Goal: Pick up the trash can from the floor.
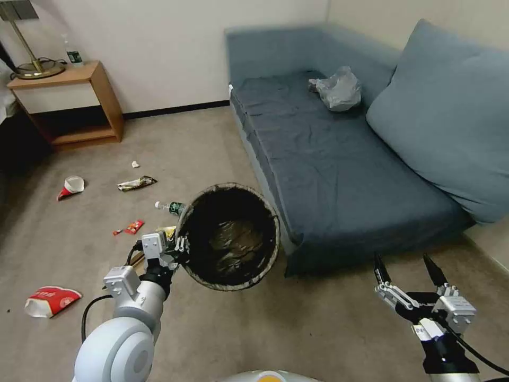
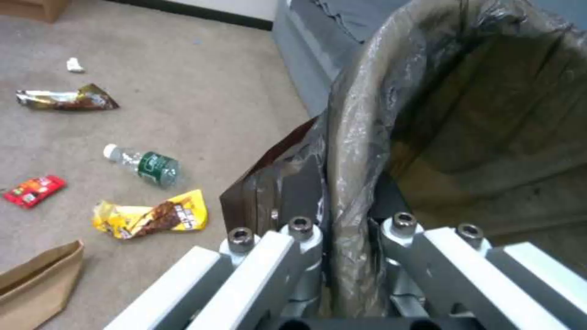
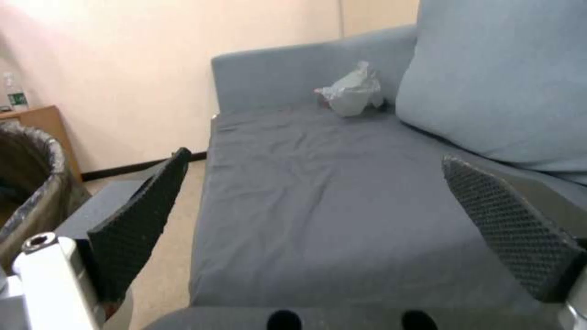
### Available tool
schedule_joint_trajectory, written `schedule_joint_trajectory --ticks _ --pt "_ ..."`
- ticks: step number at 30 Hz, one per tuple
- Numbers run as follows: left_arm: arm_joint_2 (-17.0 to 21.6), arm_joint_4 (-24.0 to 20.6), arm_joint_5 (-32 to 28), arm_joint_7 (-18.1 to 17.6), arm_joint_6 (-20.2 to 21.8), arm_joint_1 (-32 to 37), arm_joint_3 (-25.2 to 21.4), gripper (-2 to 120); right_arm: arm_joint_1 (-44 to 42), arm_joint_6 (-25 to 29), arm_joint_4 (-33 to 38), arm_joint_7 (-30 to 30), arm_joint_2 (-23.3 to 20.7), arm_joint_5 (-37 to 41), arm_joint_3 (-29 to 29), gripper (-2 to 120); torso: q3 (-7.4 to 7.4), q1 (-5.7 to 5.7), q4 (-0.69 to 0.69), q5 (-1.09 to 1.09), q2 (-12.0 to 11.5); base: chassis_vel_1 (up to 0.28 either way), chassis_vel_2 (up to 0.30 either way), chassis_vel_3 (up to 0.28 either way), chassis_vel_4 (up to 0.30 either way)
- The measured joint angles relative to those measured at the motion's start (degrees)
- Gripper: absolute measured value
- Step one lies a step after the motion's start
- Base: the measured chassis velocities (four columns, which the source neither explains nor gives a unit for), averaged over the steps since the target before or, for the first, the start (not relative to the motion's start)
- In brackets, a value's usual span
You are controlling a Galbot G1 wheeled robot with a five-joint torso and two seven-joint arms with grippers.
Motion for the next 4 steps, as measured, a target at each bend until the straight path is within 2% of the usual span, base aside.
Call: schedule_joint_trajectory --ticks 4 --pt "0.0 -0.2 -0.4 -0.2 0.2 0.0 0.0 4 -0.2 0.1 0.1 0.0 0.0 0.0 0.0 100 0.00 0.00 0.00 0.00 0.0 0.000 0.000 0.000 0.000"
